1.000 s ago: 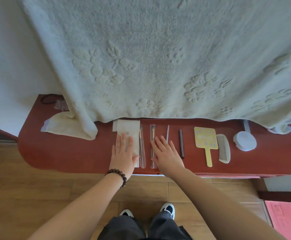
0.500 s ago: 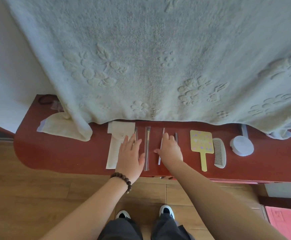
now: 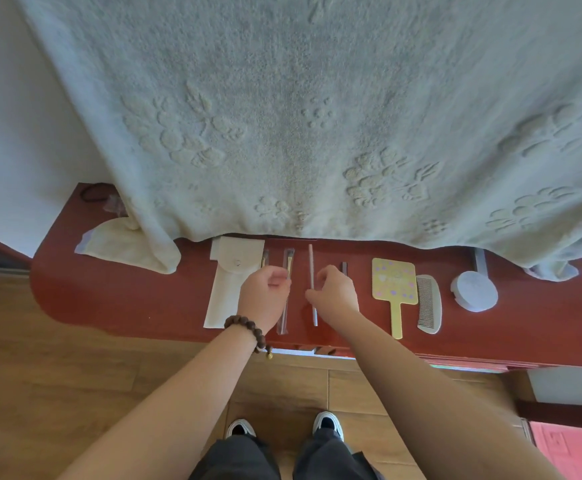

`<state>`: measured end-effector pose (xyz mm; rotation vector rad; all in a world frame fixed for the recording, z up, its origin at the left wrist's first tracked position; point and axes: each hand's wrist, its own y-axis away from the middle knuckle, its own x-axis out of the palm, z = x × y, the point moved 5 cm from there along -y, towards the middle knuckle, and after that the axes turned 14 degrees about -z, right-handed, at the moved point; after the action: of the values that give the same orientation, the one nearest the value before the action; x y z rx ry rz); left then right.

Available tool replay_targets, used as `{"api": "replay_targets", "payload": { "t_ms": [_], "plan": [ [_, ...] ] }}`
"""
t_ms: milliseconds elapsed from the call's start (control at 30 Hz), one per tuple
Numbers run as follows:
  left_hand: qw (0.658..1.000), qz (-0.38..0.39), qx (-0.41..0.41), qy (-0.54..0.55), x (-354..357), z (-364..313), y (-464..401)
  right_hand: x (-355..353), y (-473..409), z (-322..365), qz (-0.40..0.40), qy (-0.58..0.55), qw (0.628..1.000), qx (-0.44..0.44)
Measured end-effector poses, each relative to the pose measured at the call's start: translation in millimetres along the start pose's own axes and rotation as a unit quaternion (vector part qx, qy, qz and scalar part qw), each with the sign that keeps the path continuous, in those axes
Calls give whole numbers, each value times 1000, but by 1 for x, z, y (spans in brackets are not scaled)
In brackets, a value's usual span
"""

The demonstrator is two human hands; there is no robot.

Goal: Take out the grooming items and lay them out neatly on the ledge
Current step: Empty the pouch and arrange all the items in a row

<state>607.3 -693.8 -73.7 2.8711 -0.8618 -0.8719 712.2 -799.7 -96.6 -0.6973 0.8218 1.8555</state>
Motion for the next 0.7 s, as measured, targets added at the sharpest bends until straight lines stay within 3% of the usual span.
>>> {"api": "replay_targets", "payload": {
  "t_ms": [100, 200, 367, 567, 700],
  "plan": [
    [990, 35, -89, 101, 4, -10, 3, -19, 14, 6, -5, -150, 988, -26],
    [972, 72, -127, 182, 7, -31, 12, -37, 26, 11, -5, -205, 977, -49],
    [976, 78, -86, 183, 9, -54, 21, -58, 36, 11, -4, -230, 970, -81],
    [993, 80, 7, 83, 7, -59, 22, -99, 22, 14, -30, -315, 947, -54],
    [994, 83, 50, 41, 10, -63, 27, -107, 17, 27, 11, -341, 939, -43]
  ]
}}
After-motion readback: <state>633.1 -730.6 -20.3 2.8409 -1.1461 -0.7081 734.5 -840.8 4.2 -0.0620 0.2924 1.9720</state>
